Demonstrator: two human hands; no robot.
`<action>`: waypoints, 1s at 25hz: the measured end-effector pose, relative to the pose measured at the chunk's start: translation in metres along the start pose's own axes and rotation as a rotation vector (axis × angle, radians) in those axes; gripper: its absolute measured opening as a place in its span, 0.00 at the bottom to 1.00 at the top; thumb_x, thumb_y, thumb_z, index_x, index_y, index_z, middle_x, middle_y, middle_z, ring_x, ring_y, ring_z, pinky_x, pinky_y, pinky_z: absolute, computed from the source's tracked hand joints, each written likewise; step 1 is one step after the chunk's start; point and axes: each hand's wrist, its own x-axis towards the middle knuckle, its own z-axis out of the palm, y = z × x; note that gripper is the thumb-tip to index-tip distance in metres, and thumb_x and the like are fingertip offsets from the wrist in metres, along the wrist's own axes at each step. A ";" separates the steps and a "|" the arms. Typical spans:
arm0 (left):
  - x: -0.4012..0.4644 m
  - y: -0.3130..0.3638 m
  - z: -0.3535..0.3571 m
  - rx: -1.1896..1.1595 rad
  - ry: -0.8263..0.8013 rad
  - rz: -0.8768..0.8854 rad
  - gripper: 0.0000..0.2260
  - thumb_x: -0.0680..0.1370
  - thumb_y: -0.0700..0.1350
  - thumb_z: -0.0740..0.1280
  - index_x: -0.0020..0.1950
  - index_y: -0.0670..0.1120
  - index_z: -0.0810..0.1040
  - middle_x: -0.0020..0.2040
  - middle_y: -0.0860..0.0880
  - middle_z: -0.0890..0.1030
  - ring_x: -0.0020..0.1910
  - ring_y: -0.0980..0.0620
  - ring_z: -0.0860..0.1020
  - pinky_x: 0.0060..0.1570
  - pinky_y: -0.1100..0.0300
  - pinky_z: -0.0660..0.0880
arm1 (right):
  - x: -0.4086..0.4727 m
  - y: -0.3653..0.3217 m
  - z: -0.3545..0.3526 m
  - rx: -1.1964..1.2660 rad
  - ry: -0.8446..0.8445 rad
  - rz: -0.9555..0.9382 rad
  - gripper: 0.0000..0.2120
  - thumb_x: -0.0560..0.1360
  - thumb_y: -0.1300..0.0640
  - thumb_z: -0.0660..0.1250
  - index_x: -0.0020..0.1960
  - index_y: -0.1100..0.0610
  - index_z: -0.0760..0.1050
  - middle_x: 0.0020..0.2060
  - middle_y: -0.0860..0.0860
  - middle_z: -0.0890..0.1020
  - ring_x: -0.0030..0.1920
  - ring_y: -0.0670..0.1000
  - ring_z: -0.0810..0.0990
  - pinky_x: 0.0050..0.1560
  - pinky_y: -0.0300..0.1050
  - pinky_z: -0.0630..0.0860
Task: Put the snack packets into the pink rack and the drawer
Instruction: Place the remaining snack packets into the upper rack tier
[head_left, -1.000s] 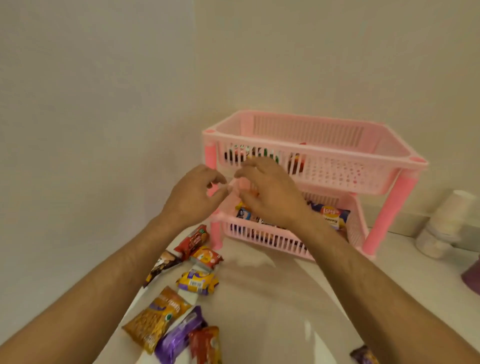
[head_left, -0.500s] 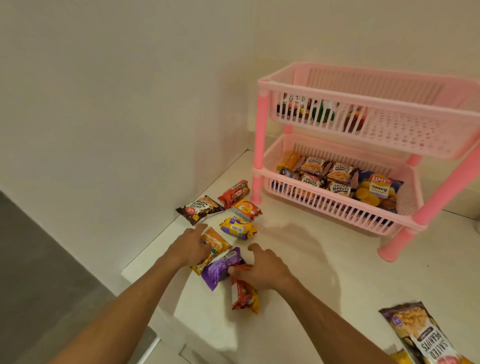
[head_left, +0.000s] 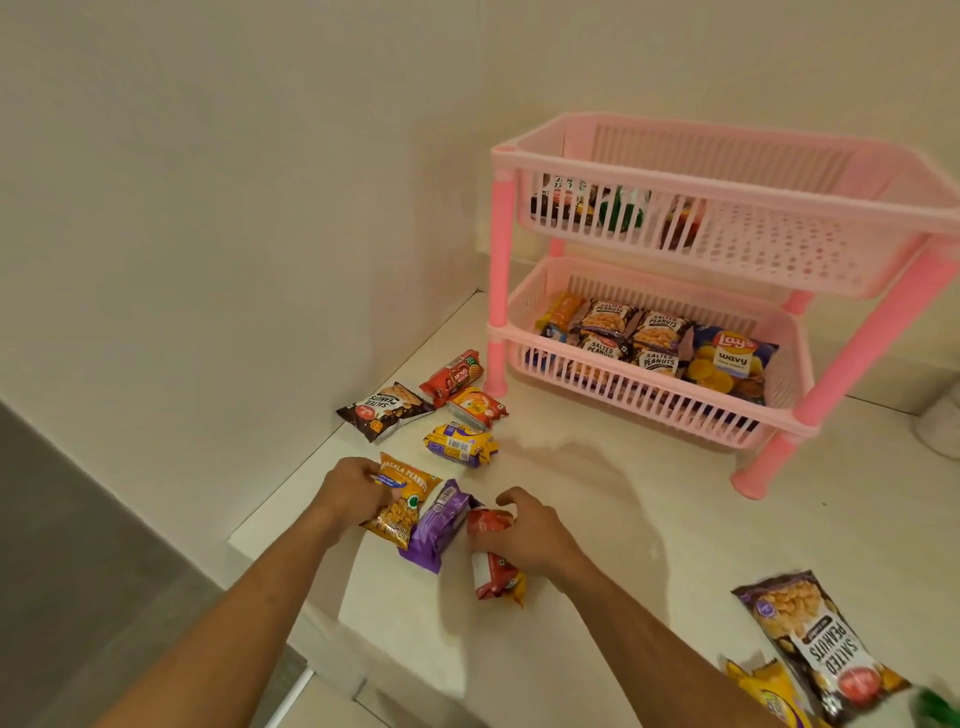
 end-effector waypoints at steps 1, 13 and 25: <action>0.001 0.002 -0.003 0.008 0.005 0.013 0.24 0.72 0.41 0.75 0.66 0.41 0.74 0.57 0.41 0.79 0.51 0.44 0.81 0.47 0.51 0.80 | 0.001 0.003 -0.006 0.031 0.007 -0.002 0.37 0.63 0.37 0.73 0.68 0.45 0.66 0.63 0.53 0.72 0.51 0.50 0.76 0.44 0.40 0.76; 0.004 0.007 0.003 0.005 -0.156 -0.100 0.31 0.68 0.41 0.79 0.67 0.41 0.69 0.56 0.41 0.80 0.51 0.43 0.81 0.55 0.46 0.78 | -0.005 0.017 -0.032 0.197 0.054 -0.040 0.30 0.66 0.40 0.74 0.63 0.44 0.68 0.52 0.46 0.72 0.45 0.46 0.77 0.38 0.37 0.75; -0.033 0.112 -0.061 -0.329 -0.068 0.285 0.32 0.68 0.37 0.77 0.70 0.45 0.68 0.52 0.43 0.80 0.47 0.42 0.83 0.43 0.48 0.81 | -0.034 -0.029 -0.126 0.396 0.284 -0.340 0.22 0.64 0.42 0.76 0.54 0.35 0.71 0.49 0.41 0.76 0.47 0.45 0.79 0.39 0.37 0.78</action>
